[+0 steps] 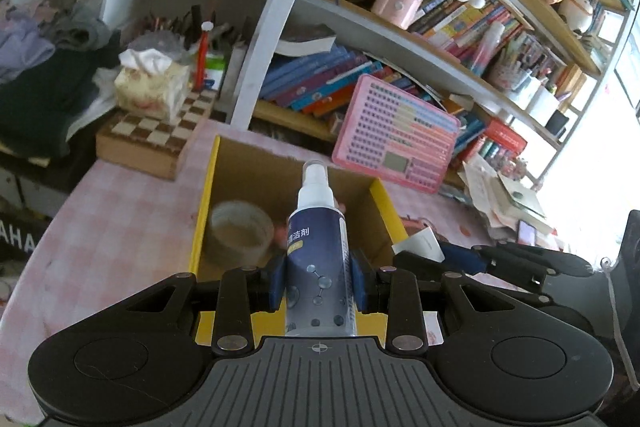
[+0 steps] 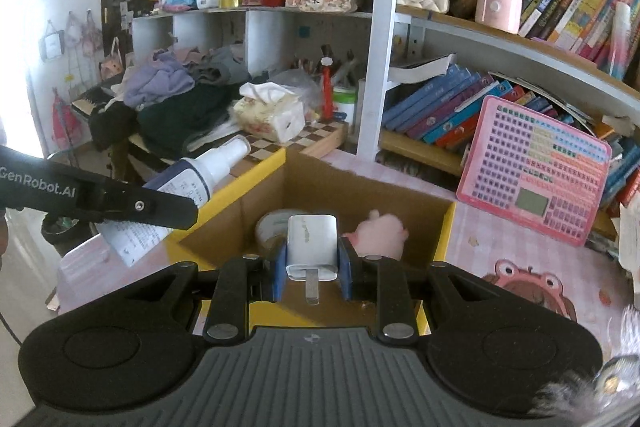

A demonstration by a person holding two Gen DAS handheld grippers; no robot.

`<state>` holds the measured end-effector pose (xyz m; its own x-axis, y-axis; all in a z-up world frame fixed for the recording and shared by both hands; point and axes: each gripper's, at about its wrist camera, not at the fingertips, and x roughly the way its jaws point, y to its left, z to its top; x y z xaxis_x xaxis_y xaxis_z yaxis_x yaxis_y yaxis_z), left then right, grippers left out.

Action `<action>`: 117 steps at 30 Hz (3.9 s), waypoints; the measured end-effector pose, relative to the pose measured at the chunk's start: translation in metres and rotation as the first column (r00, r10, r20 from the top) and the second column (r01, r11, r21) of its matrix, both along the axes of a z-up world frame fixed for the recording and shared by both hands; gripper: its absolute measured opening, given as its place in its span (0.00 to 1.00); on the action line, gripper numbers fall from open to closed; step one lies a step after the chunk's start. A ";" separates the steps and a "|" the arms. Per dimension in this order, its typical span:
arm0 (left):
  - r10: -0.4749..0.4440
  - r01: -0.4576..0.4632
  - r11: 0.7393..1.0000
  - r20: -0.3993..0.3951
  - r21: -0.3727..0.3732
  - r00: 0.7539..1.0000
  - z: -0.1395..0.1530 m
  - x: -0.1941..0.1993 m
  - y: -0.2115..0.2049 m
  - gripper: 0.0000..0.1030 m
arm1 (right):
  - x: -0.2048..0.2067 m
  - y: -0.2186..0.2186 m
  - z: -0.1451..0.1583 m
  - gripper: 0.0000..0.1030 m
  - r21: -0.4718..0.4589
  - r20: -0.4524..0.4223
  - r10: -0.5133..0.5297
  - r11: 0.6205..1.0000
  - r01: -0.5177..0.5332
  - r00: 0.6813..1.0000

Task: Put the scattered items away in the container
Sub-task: 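Lower the spray bottle and charger into the box with both tools, then open both tools to release the spray bottle and charger in the box, then withdraw both tools from the box toward the items on the printed mat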

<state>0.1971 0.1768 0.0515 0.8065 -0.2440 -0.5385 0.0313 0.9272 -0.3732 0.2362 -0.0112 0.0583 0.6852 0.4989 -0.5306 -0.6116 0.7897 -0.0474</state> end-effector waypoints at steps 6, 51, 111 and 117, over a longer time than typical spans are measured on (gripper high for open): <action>-0.015 0.016 0.999 -0.060 0.030 0.998 -0.017 0.044 -0.006 0.30 | 0.045 0.005 -0.015 0.23 -0.046 -0.055 0.018 0.999 -0.020 0.998; -0.068 0.157 0.952 -0.317 0.263 0.946 -0.091 0.109 -0.032 0.32 | 0.112 0.038 -0.085 0.30 -0.247 -0.311 0.067 0.957 -0.149 0.948; -0.018 0.042 0.957 -0.086 0.287 0.996 -0.041 -0.117 -0.039 0.75 | -0.118 -0.037 -0.043 0.80 -0.060 -0.106 -0.248 0.968 0.243 0.963; -0.022 0.060 0.952 -0.129 0.301 0.991 -0.053 -0.125 -0.037 0.83 | -0.128 -0.037 -0.052 0.86 -0.070 -0.147 -0.281 0.959 0.273 0.948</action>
<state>0.0725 0.1397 -0.0019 0.7222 -0.0853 -0.6864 0.0436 0.9960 -0.0780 0.1082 -0.0482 0.0060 0.7011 0.2721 -0.6591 -0.3718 0.9282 -0.0123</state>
